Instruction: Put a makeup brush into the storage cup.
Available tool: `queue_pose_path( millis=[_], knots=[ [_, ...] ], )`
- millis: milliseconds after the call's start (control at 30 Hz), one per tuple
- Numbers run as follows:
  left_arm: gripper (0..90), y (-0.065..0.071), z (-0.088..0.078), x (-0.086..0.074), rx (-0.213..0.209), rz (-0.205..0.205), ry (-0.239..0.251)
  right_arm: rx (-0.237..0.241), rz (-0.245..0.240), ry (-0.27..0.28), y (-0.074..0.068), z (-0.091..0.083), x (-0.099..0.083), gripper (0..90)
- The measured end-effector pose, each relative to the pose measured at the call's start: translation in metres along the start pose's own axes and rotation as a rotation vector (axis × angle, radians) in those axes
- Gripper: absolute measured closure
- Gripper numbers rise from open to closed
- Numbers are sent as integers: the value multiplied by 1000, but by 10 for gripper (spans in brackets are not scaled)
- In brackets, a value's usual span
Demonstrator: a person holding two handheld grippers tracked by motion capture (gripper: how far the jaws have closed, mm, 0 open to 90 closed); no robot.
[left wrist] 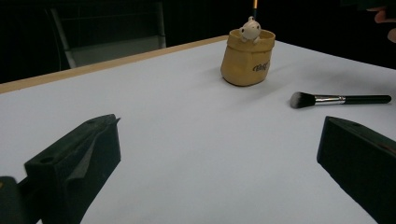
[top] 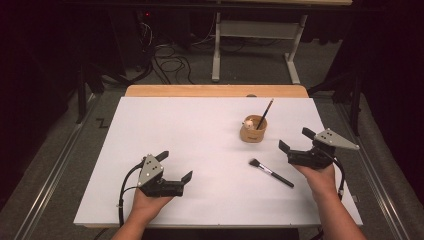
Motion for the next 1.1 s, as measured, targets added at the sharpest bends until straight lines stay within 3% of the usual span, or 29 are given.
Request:
queue_pose_path(
  millis=[367, 467, 600, 733, 1100],
  knots=[
    [3, -5, -2, -1, 10, -8, -7, 11, -23, 36, -7, -39, -12, 1],
    [3, -6, -3, -2, 11, -16, -6, 0, -58, 24, -12, -52, -16, 1],
    [3, -9, -5, -3, 16, -38, -4, -7, -42, 29, -16, -66, -22, 1],
    [3, -12, -7, -5, 19, -52, -3, -12, -44, 19, -20, -69, -26, 1],
    [3, -11, -6, -4, 12, -32, -7, -13, -46, 5, -18, -67, -29, 1]
  ],
)
Point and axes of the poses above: each handheld gripper's, and its own axes: z roughly forward along the jaws, x roughly out of its top, y roughly to its right, the point moved 5 cm from there along z, roughly forward along the jaws, and after that the axes turned 9 degrees about y, right-handed, at the moved point
